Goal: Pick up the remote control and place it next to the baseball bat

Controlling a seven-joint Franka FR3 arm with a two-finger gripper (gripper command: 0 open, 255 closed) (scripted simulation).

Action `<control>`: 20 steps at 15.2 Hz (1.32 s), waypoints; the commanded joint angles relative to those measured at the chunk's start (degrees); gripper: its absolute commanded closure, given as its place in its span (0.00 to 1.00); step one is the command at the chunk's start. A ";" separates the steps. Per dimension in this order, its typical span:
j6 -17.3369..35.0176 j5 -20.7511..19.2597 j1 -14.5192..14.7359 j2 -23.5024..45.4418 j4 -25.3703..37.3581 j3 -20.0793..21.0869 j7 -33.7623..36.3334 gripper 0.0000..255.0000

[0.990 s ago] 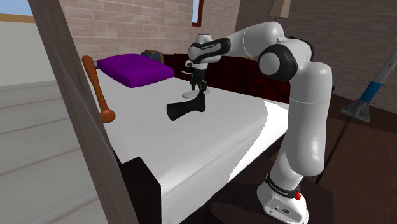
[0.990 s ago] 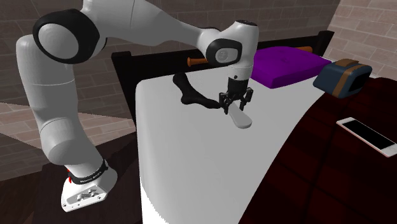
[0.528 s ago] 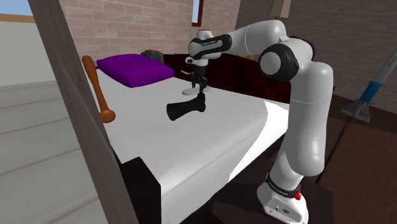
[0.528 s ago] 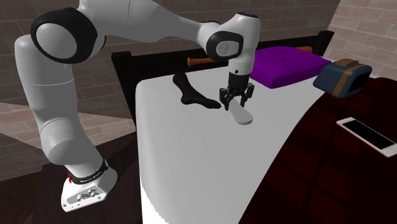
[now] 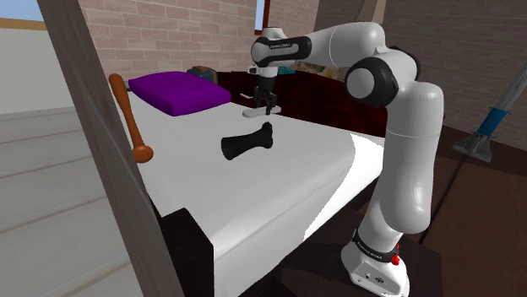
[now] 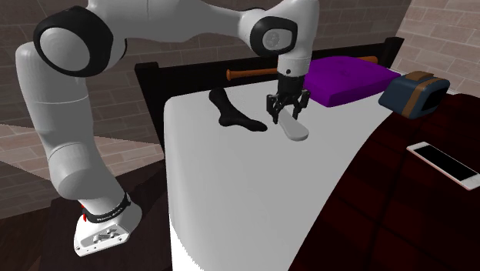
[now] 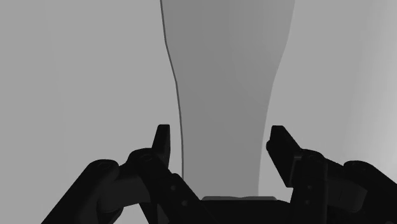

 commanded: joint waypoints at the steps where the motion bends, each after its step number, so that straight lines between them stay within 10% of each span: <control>1: -1.56 -0.02 -0.14 0.00 1.56 -0.07 -0.01 1.00; 15: -13.12 0.92 -1.79 2.02 14.98 -0.36 -0.26 1.00; 20: -13.50 0.47 2.43 2.40 15.91 1.58 5.93 1.00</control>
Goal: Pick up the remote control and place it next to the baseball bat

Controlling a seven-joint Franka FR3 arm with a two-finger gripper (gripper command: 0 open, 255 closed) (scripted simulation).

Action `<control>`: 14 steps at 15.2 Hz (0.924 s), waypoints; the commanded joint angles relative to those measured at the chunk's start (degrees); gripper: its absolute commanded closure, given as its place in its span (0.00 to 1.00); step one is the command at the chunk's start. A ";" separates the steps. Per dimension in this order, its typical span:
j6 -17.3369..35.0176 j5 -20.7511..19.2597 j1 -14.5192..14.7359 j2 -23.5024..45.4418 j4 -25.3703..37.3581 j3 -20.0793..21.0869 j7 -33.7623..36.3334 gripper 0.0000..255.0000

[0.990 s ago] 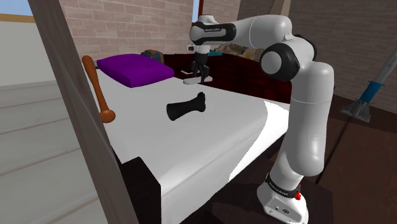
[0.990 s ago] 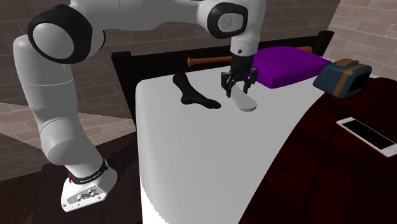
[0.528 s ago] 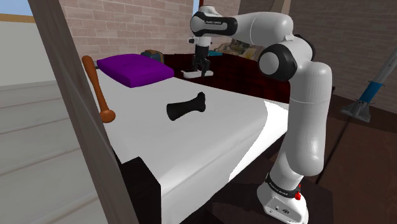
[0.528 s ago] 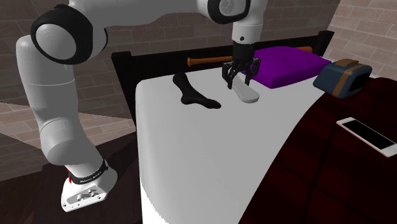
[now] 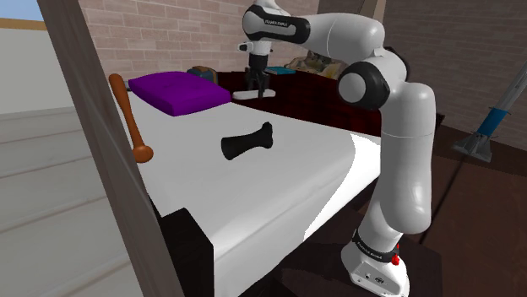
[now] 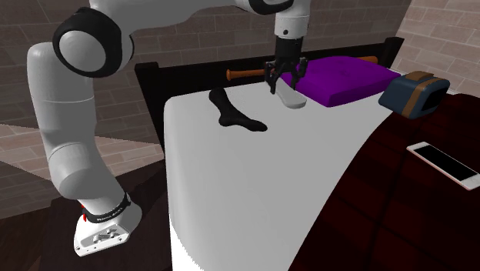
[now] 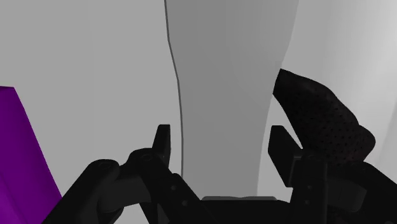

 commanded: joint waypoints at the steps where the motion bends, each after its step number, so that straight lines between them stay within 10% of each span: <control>1: 0.42 -0.62 2.13 -0.75 -0.99 0.74 2.72 1.00; 14: -6.06 1.86 8.89 10.41 16.58 5.71 17.09 1.00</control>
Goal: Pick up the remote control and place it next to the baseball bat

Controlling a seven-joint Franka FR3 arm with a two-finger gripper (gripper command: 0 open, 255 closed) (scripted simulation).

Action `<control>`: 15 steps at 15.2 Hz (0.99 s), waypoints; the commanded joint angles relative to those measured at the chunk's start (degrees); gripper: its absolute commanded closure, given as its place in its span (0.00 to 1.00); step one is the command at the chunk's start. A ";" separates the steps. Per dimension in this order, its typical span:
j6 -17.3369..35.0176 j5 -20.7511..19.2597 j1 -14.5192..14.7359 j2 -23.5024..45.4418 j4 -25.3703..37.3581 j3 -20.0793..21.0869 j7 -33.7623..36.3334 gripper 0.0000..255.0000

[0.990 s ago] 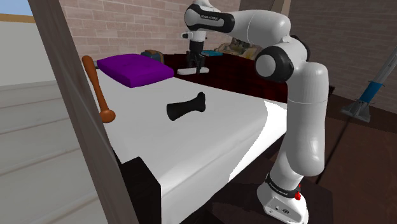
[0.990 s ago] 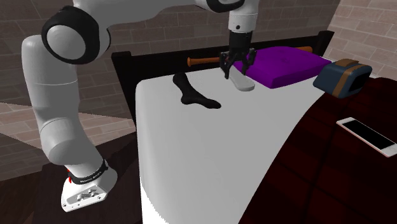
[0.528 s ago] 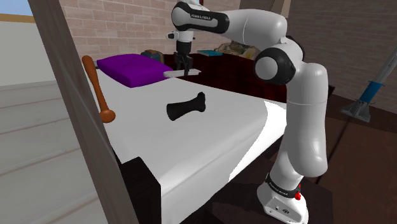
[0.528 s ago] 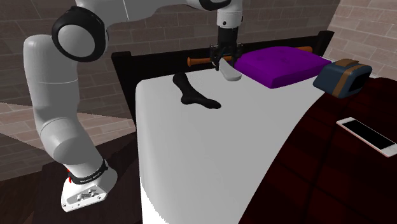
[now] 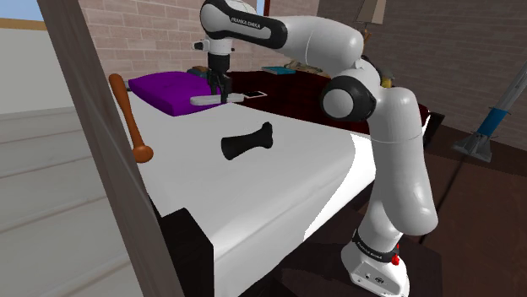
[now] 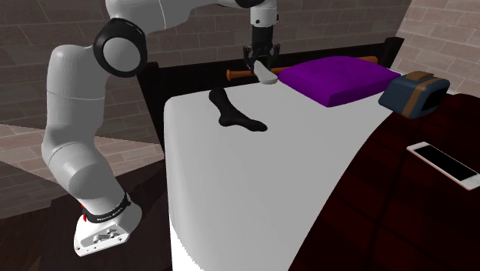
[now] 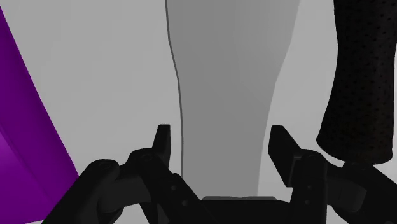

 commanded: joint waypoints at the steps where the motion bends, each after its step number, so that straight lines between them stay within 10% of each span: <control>1: -2.81 1.07 0.07 4.02 6.83 0.84 2.17 1.00; 15: 11.28 -0.65 3.47 -1.06 -12.39 0.59 2.03 1.00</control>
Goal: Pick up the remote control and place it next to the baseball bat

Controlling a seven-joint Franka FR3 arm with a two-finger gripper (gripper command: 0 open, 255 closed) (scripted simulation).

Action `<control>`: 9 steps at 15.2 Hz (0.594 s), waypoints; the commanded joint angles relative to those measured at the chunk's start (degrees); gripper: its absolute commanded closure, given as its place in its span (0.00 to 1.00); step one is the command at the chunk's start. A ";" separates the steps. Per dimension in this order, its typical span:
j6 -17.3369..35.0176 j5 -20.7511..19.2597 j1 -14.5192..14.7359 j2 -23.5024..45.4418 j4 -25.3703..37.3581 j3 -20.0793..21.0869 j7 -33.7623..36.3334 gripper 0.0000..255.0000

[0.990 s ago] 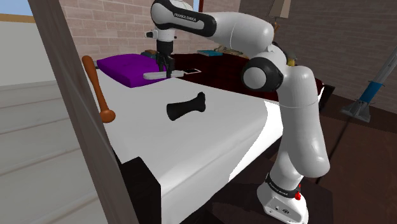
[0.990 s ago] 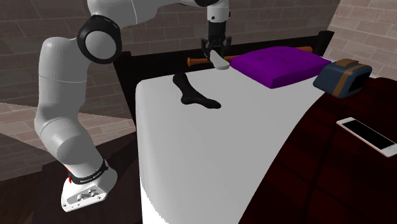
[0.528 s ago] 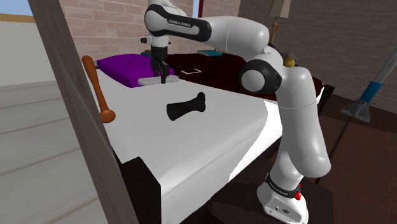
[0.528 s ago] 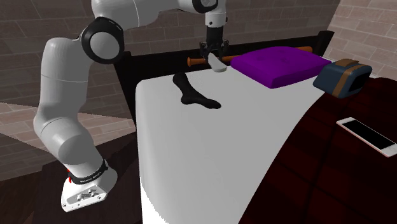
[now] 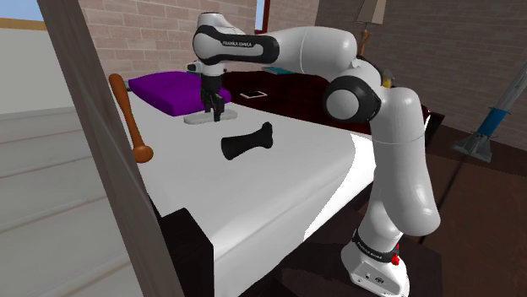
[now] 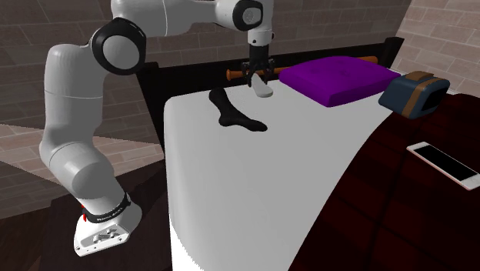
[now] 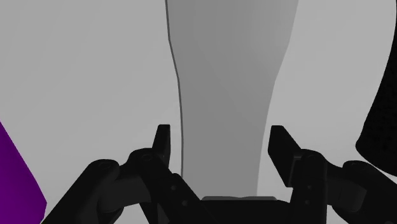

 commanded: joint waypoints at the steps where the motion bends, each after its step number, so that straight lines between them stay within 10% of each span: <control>1: 1.70 -0.11 0.30 -0.38 -2.02 0.01 0.00 1.00; 9: 8.06 -0.13 1.01 -0.74 -8.78 0.15 -0.16 1.00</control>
